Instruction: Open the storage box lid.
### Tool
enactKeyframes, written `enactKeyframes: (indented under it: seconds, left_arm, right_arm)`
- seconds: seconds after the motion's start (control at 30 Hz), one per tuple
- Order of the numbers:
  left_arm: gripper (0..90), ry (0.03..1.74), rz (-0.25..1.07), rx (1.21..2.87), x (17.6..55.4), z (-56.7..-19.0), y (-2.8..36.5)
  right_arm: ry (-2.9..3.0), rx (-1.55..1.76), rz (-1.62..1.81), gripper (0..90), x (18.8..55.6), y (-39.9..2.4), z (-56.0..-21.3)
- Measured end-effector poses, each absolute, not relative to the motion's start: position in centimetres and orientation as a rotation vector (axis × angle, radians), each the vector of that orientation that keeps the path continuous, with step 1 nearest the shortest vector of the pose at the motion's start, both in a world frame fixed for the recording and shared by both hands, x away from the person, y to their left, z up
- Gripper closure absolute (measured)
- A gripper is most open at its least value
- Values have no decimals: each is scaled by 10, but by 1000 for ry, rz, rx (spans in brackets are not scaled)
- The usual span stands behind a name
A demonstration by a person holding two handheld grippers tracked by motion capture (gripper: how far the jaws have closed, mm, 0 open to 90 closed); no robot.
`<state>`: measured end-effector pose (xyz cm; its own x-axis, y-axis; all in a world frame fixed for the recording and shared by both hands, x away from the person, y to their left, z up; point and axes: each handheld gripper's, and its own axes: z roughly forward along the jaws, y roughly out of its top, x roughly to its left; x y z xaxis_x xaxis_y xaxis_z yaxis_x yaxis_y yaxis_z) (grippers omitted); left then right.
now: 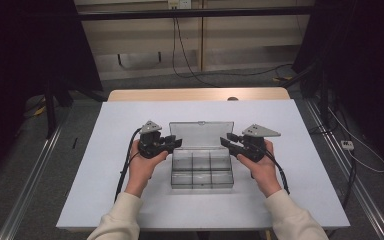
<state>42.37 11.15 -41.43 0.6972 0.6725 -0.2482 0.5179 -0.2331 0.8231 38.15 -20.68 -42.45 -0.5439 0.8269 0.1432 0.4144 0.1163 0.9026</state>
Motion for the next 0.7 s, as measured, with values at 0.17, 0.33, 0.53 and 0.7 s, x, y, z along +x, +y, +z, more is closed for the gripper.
enactKeyframes:
  seconds: [0.17, 0.33, 0.53, 0.7]
  left_arm:
    - [645, 932, 188, 1895, 426, -415, 111]
    - [645, 937, 188, 1892, 428, -416, 110]
    - [646, 950, 199, 1887, 430, -417, 109]
    - [646, 960, 200, 1880, 432, -419, 107]
  right_arm:
    - [1999, 1213, 1410, 643, 384, -206, -426]
    - [2000, 1219, 1405, 641, 387, -206, -427]
    - [1995, 1226, 1398, 637, 390, -205, -429]
    - [1993, 1242, 1399, 628, 392, -205, -430]
